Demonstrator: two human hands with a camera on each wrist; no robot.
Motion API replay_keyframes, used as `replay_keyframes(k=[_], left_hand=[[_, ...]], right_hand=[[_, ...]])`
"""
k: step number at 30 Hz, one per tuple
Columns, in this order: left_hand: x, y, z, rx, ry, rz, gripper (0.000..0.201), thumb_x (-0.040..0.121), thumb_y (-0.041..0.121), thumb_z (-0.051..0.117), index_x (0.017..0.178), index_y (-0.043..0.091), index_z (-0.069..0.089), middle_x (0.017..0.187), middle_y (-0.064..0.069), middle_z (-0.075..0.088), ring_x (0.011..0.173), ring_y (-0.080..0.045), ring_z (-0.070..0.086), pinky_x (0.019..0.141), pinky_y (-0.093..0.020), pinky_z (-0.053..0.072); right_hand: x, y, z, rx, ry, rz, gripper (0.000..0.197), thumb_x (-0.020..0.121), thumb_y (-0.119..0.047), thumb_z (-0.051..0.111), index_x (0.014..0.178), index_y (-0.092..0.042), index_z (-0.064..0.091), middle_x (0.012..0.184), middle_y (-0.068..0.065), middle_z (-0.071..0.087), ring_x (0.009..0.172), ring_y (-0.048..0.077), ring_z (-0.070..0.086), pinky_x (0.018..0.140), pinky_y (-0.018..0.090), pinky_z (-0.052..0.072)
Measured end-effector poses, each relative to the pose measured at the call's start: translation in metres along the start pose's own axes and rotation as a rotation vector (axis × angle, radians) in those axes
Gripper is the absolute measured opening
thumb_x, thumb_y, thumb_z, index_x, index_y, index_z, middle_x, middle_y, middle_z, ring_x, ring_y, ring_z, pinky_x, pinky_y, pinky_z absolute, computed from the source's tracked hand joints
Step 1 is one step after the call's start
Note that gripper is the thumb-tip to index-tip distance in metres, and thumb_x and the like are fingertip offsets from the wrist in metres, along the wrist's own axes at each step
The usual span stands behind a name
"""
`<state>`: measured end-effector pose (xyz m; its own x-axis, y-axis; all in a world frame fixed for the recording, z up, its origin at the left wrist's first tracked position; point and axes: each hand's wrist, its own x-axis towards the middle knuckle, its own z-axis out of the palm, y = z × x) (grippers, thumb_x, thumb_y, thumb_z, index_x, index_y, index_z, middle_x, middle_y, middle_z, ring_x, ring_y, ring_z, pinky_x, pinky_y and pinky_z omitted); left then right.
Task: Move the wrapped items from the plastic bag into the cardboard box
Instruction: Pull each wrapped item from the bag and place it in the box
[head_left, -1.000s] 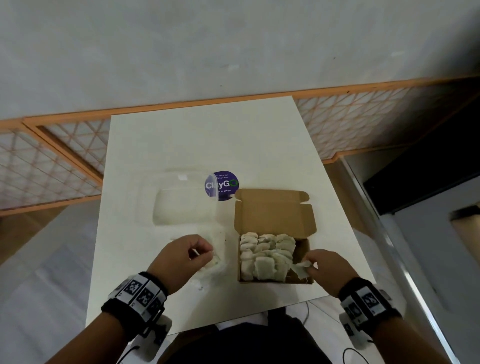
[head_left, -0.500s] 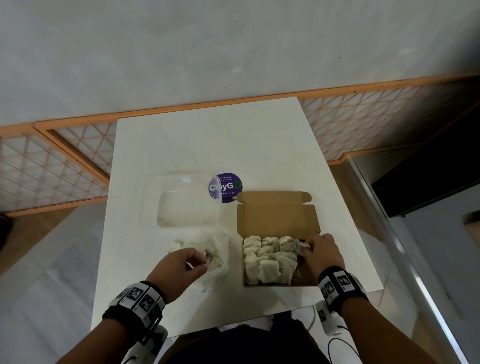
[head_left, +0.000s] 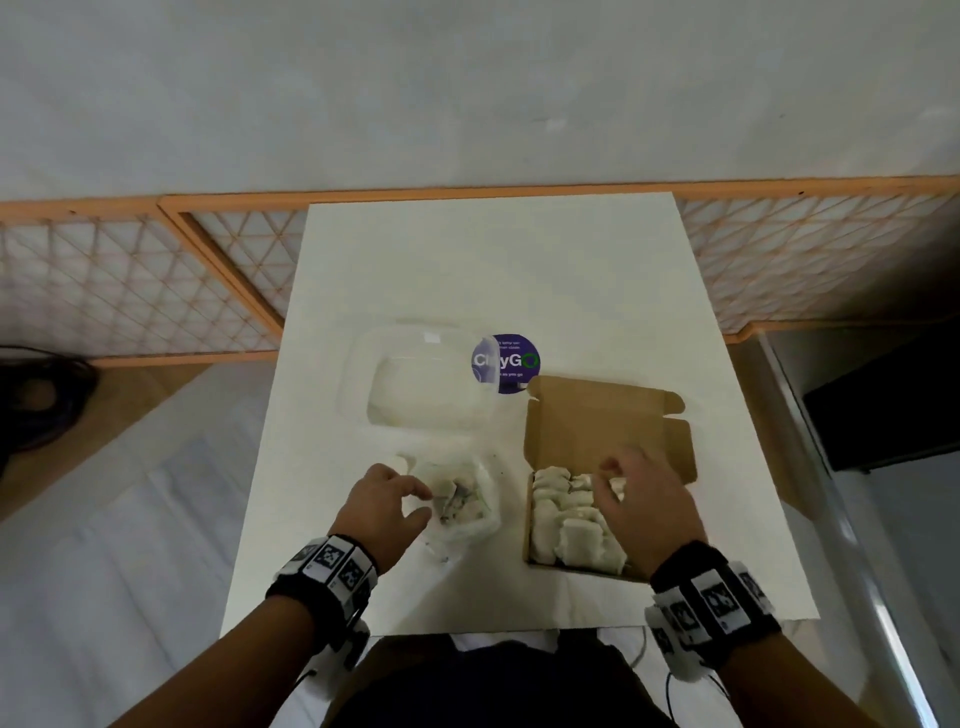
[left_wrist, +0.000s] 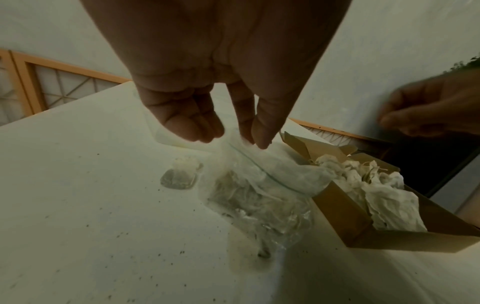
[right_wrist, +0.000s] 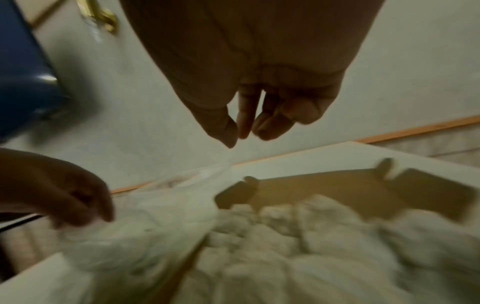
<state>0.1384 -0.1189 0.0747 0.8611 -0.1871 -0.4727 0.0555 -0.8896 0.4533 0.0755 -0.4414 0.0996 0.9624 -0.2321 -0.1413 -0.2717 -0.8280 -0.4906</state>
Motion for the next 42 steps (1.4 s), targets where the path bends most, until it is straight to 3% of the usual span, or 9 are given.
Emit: replay_keyframes(k=[3, 6, 12, 18, 22, 26, 33, 38, 42], left_hand=[[-0.003, -0.004, 0.005, 0.020, -0.006, -0.066, 0.024, 0.092, 0.043, 0.067, 0.114, 0.038, 0.072, 0.131, 0.001, 0.052, 0.121, -0.020, 0.057, 0.105, -0.037, 0.049], [-0.005, -0.005, 0.009, -0.030, -0.075, -0.068, 0.033, 0.094, 0.040, 0.065, 0.125, 0.029, 0.069, 0.137, -0.002, 0.057, 0.120, -0.020, 0.061, 0.107, -0.033, 0.047], [-0.008, -0.001, 0.008, -0.068, -0.120, -0.030, 0.036, 0.096, 0.031, 0.062, 0.130, 0.021, 0.069, 0.132, 0.000, 0.068, 0.115, -0.018, 0.066, 0.098, -0.028, 0.049], [-0.009, 0.003, 0.006, -0.024, -0.110, 0.006, 0.025, 0.096, 0.022, 0.059, 0.111, 0.010, 0.075, 0.116, -0.008, 0.071, 0.105, -0.027, 0.067, 0.087, -0.032, 0.050], [-0.007, 0.003, 0.005, -0.068, -0.079, 0.034, 0.028, 0.096, 0.024, 0.062, 0.120, 0.021, 0.076, 0.127, 0.001, 0.067, 0.112, -0.018, 0.065, 0.096, -0.026, 0.047], [-0.005, 0.002, 0.004, -0.138, -0.057, 0.019, 0.028, 0.097, 0.026, 0.062, 0.123, 0.028, 0.073, 0.126, 0.010, 0.065, 0.099, -0.005, 0.063, 0.091, -0.017, 0.043], [-0.002, -0.009, 0.003, -0.279, -0.072, -0.109, 0.020, 0.095, 0.033, 0.064, 0.114, 0.033, 0.072, 0.115, 0.012, 0.071, 0.094, -0.002, 0.068, 0.085, -0.023, 0.052], [-0.003, -0.012, 0.000, -0.279, -0.108, -0.113, 0.022, 0.092, 0.043, 0.068, 0.112, 0.033, 0.070, 0.112, 0.010, 0.071, 0.095, -0.004, 0.068, 0.088, -0.025, 0.053], [-0.009, -0.008, -0.008, -0.206, -0.083, -0.054, 0.028, 0.094, 0.045, 0.067, 0.120, 0.034, 0.064, 0.130, 0.011, 0.055, 0.120, -0.010, 0.060, 0.101, -0.025, 0.045]], right_hand=[[0.015, -0.042, 0.024, 0.044, -0.288, -0.241, 0.010, 0.101, -0.032, 0.054, 0.099, -0.029, 0.063, 0.096, -0.009, 0.058, 0.085, 0.012, 0.056, 0.078, 0.036, 0.053], [0.024, -0.083, 0.057, -0.008, -0.496, -0.386, 0.025, 0.106, -0.029, 0.045, 0.115, -0.022, 0.067, 0.109, 0.001, 0.061, 0.098, 0.021, 0.060, 0.089, 0.041, 0.052], [0.035, -0.127, 0.108, -0.282, -0.771, -0.428, 0.029, 0.102, -0.018, 0.056, 0.130, -0.015, 0.064, 0.129, 0.009, 0.056, 0.113, 0.033, 0.063, 0.098, 0.044, 0.053], [0.035, -0.126, 0.127, -0.374, -0.725, -0.440, 0.029, 0.105, -0.023, 0.049, 0.133, -0.023, 0.056, 0.134, 0.007, 0.049, 0.111, 0.035, 0.064, 0.094, 0.046, 0.054], [0.035, -0.132, 0.129, -0.505, -0.672, -0.442, 0.031, 0.108, -0.023, 0.042, 0.131, -0.015, 0.061, 0.132, 0.012, 0.052, 0.119, 0.037, 0.060, 0.095, 0.045, 0.051], [0.036, -0.129, 0.124, -0.565, -0.650, -0.466, 0.034, 0.109, -0.024, 0.041, 0.132, -0.014, 0.063, 0.131, 0.013, 0.054, 0.123, 0.036, 0.057, 0.097, 0.044, 0.049], [0.040, -0.114, 0.079, -0.049, -0.458, -0.354, 0.011, 0.099, -0.029, 0.058, 0.091, -0.023, 0.061, 0.105, -0.003, 0.059, 0.089, 0.019, 0.061, 0.080, 0.036, 0.053], [0.036, -0.110, 0.033, 0.240, -0.416, -0.228, 0.014, 0.096, -0.034, 0.070, 0.087, -0.027, 0.060, 0.085, -0.011, 0.066, 0.074, 0.005, 0.063, 0.067, 0.020, 0.047], [0.034, -0.108, 0.009, 0.394, -0.434, -0.242, 0.013, 0.096, -0.031, 0.071, 0.087, -0.026, 0.063, 0.079, -0.012, 0.068, 0.066, 0.003, 0.061, 0.064, 0.019, 0.046]])
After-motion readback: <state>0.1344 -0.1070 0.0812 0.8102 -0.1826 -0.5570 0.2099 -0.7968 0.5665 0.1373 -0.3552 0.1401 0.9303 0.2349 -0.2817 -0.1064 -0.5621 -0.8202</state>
